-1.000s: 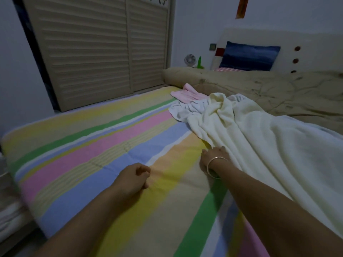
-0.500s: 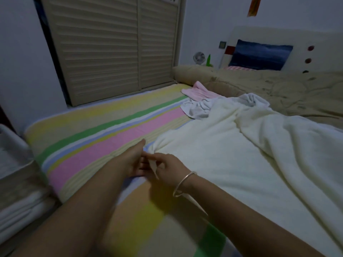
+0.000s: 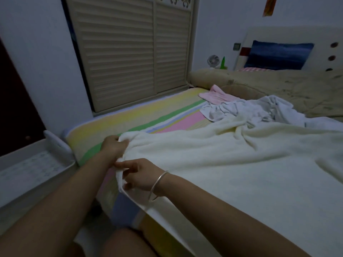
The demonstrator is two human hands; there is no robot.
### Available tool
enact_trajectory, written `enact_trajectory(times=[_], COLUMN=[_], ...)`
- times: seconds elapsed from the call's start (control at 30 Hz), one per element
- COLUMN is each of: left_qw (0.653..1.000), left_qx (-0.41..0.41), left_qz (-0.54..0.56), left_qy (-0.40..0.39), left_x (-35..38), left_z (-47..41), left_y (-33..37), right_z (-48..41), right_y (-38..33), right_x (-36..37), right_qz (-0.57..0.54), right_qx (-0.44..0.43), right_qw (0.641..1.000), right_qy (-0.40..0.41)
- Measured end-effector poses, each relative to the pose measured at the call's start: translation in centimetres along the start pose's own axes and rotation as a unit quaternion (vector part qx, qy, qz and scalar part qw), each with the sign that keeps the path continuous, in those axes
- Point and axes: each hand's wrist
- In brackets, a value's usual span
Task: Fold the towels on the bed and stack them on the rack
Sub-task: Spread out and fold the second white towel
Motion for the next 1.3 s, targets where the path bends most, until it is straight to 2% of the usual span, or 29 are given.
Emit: enact_trajectory(times=[0.1,0.2,0.3,0.37,0.43,0.5,0.57,0.63,0.8,0.9,1.0,1.13,1.23,1.3], left_qw=[0.999,0.999,0.997,0.996,0.993,0.987,0.973,0.965,0.973,0.980,0.982,0.989,0.994,0.993], left_qx=[0.008,-0.015,-0.055,-0.086,-0.113,-0.139,-0.148,-0.160,-0.154,-0.134,-0.129,-0.116,-0.083,-0.072], left_qz=[-0.009,-0.026,-0.059,-0.020,0.030,0.073,0.150,0.180,0.162,0.148,0.139,0.067,-0.040,-0.082], left_qy=[0.048,0.032,0.003,-0.017,-0.032,-0.044,-0.092,-0.101,-0.058,-0.021,0.017,0.064,0.061,0.040], left_x=[-1.9,-2.4,-2.2,-1.9,-1.9,-1.8,-1.8,-1.4,0.0,0.4,-0.1,-1.7,-2.5,-2.4], left_z=[-1.3,-1.7,-2.4,-2.6,-2.6,-3.1,-3.8,-5.2,-8.1,-9.2,-10.3,-11.3,-11.5,-11.8], left_y=[-0.6,-1.6,-3.7,-4.4,-4.4,-4.0,-3.2,-3.0,-2.9,-2.5,-2.4,-3.0,-3.1,-3.5], right_z=[-1.7,-2.4,-2.5,-3.3,-4.7,-6.5,-8.6,-11.0,-16.7,-18.2,-18.9,-20.0,-20.7,-21.1], right_y=[-0.4,0.3,1.9,3.0,3.7,4.1,4.5,5.4,8.2,9.3,10.0,10.0,8.6,7.5], right_x=[1.3,1.4,0.7,-0.9,-3.4,-6.1,-8.6,-10.5,-14.1,-15.0,-15.4,-16.1,-16.4,-16.9], right_qz=[0.045,0.137,0.136,0.132,0.177,0.220,0.265,0.314,0.420,0.488,0.494,0.503,0.556,0.544], right_qx=[0.007,0.018,0.031,0.028,0.017,0.015,0.002,-0.001,0.069,0.115,0.153,0.177,0.191,0.223], right_qw=[0.999,0.989,0.989,0.991,0.983,0.967,0.947,0.929,0.896,0.862,0.855,0.845,0.805,0.790], right_qy=[-0.016,-0.052,-0.057,-0.015,0.053,0.124,0.182,0.193,0.124,0.079,0.039,0.046,-0.079,-0.172])
Point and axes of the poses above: each hand's wrist, its own z-axis away from the middle knuckle, its own x-axis out of the palm, y = z × x, and after that the axes turned 6 degrees about -x, right-handed
